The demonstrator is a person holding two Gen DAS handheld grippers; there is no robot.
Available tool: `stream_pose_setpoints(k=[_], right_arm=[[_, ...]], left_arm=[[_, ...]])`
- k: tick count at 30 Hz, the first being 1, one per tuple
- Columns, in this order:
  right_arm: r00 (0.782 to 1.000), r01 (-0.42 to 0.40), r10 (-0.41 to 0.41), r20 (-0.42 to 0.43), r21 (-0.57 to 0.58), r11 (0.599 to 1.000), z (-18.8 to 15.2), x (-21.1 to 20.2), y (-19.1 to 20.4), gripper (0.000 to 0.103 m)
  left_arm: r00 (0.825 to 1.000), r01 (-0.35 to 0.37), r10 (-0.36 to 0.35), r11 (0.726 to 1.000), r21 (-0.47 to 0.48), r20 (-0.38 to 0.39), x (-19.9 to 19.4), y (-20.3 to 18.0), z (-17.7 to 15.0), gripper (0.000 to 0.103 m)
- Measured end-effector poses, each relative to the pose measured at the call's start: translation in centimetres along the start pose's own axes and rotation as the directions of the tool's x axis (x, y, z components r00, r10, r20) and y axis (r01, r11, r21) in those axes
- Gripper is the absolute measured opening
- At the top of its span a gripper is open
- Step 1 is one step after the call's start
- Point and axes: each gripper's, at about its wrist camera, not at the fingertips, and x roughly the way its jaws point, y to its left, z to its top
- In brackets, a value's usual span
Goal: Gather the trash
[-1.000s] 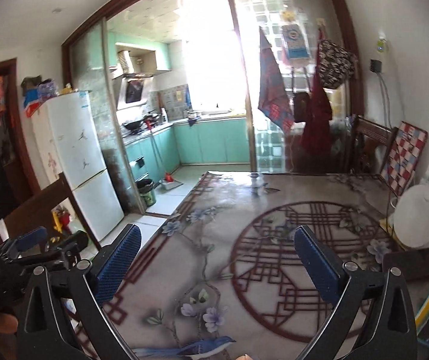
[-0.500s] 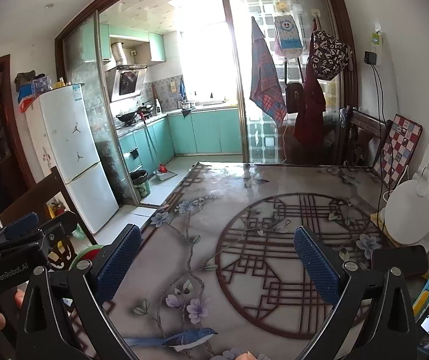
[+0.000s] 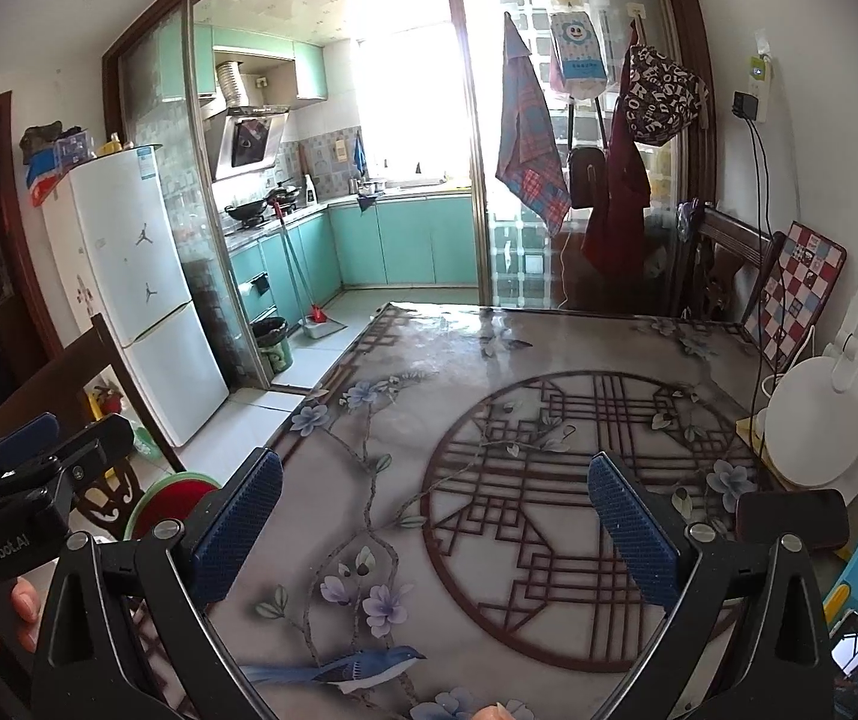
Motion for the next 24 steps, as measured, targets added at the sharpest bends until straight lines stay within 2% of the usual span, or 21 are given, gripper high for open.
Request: stream_pose_setpoints(k=[24], right_arm=[[1.000, 0.000, 0.000, -0.009, -0.012, 1.000, -0.53, 0.26, 0.19, 0.102]], left_arm=[[1.000, -0.001, 0.001, 1.000, -0.003, -0.026, 0.35, 0.30, -0.33, 0.103]])
